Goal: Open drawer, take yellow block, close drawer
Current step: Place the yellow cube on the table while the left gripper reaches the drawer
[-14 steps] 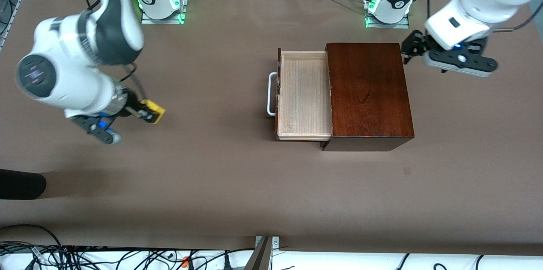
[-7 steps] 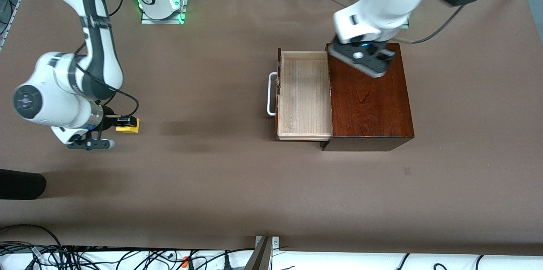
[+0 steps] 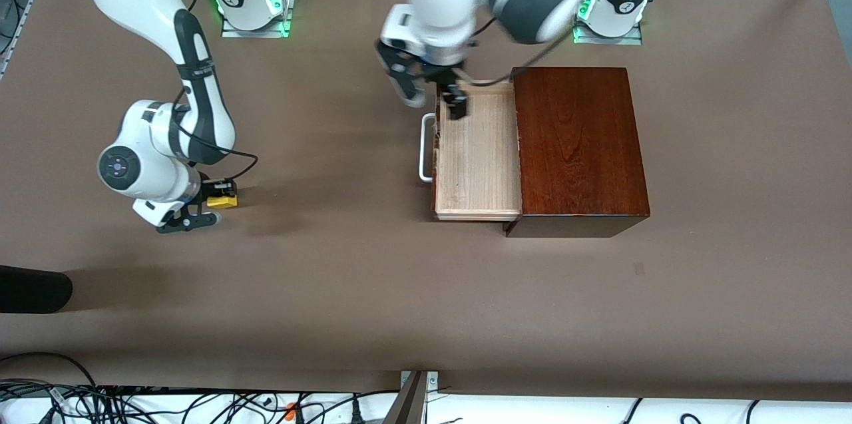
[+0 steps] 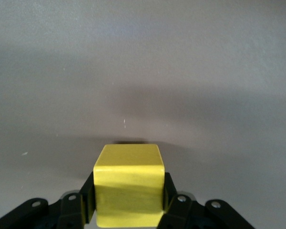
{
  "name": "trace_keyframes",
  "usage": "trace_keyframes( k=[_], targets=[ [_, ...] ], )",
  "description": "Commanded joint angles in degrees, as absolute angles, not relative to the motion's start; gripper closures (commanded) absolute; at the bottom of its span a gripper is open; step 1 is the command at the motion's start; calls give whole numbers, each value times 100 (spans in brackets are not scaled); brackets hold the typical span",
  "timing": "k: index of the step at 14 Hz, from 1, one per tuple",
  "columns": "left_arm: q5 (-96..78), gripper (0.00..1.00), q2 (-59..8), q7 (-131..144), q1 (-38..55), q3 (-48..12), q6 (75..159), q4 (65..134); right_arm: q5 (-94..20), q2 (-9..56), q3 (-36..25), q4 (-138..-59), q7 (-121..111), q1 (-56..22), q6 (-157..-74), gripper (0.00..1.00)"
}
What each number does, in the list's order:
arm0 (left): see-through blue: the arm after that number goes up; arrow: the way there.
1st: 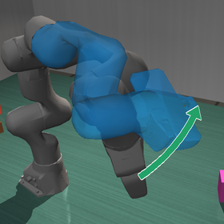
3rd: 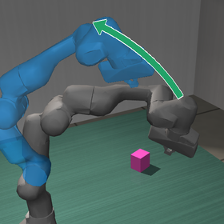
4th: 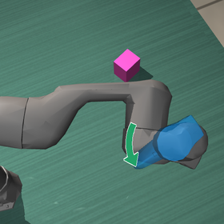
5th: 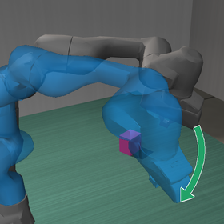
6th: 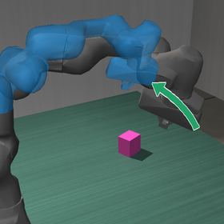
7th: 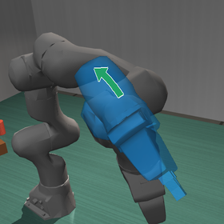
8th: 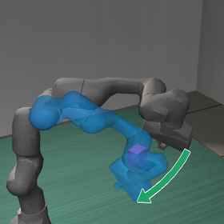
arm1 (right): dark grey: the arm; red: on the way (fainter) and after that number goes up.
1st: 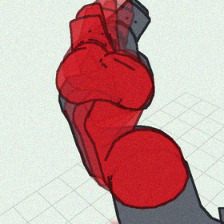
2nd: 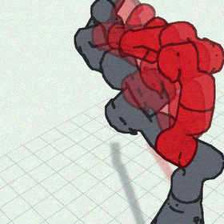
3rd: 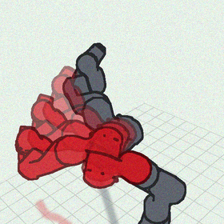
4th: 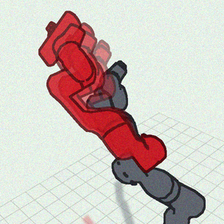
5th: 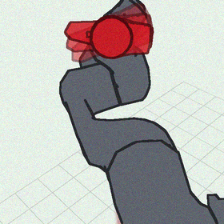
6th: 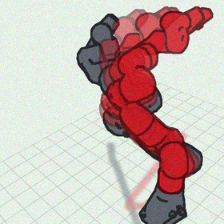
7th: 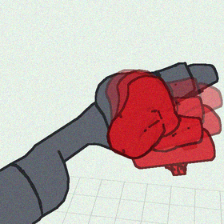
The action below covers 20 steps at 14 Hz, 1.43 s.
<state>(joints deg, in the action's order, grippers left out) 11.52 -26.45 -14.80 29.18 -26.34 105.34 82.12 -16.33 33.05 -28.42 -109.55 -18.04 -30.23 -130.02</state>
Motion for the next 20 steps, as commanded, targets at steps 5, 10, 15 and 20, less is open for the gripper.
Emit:
trace_keyframes(
  k=[5,10,15,20],
  targets=[
    [1336,0,-3849,-4269,3314,-2514,10819,7365,-1933,3515,-2839,-10960,-1652,-3041,-13315,57],
    [1863,0,-4183,-4298,3340,-2391,10872,7383,-2320,3446,-2839,-10881,-1310,-3050,-13254,0],
    [1907,0,-4236,-4157,3314,-2373,10890,7453,-2268,3085,-3118,-10049,-1283,-3050,-12126,0],
    [1951,0,-4236,-4008,3314,-2259,10776,7532,-2102,3076,-3796,-8519,-1371,-3015,-10023,0]
  ],
)
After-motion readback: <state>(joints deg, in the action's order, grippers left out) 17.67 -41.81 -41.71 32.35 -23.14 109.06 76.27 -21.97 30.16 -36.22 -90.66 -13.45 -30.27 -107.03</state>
